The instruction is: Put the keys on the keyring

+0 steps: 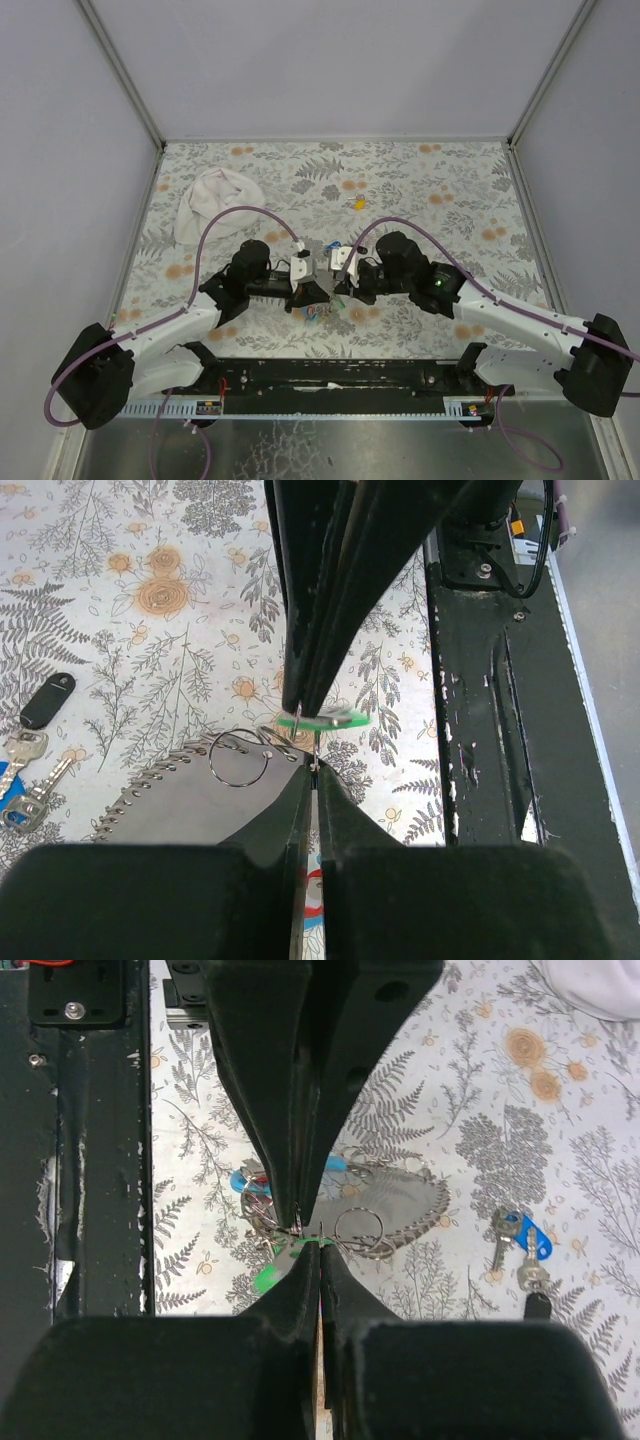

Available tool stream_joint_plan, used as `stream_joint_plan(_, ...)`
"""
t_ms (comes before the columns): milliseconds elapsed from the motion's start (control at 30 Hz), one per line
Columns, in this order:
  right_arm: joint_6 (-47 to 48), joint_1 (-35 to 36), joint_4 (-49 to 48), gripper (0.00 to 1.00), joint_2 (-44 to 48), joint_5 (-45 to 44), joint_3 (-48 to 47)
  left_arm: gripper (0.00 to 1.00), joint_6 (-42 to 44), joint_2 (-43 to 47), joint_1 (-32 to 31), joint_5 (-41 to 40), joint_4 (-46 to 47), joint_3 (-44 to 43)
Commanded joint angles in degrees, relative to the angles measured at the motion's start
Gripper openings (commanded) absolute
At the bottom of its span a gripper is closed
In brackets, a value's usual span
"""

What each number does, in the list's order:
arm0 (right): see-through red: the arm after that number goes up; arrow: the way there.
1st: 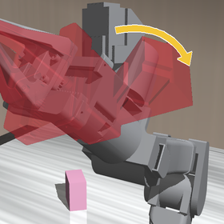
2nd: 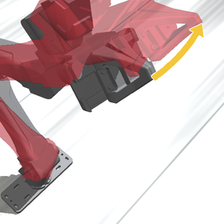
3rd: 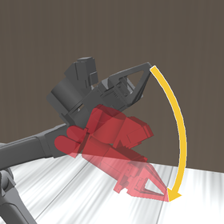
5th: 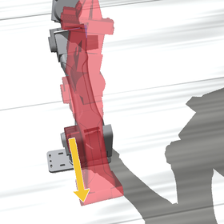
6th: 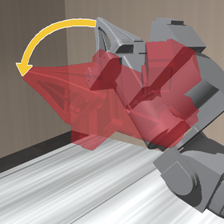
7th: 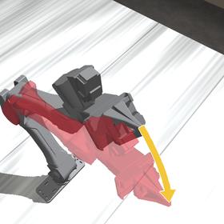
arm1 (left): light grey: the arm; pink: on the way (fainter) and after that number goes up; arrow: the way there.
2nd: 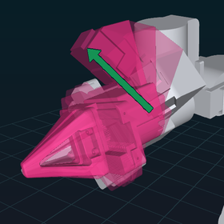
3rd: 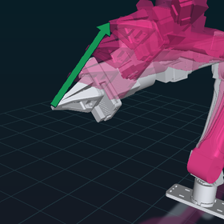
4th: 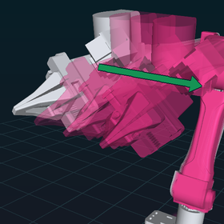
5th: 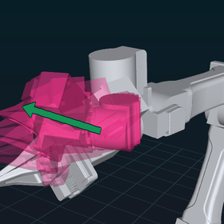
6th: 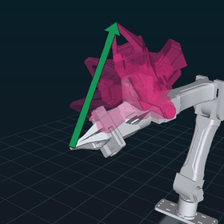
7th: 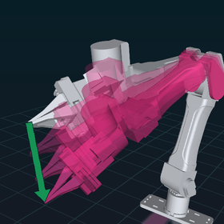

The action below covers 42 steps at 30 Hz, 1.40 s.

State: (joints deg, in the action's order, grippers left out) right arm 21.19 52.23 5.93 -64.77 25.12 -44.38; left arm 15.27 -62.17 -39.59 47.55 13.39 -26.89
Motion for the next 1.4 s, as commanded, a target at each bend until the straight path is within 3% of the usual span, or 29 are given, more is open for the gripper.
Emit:
stream_joint_plan(0, -0.86, -0.02, 2.46, 0.0, 3.88, -4.67, -0.86, 0.0, 0.32, 1.13, -0.14, 0.09, 4.81, -0.26)
stream_joint_plan(833, -1.15, 0.04, 5.1, 0.0, 1.14, 1.96, -1.86, 0.0, 0.29, 1.1, -0.13, 1.05, 5.25, -0.33)
stream_joint_plan(1367, -2.01, 0.0, 4.59, 0.0, 1.99, -0.61, -1.43, 0.0, 0.29, 0.92, -0.13, 1.62, 5.21, -0.36)
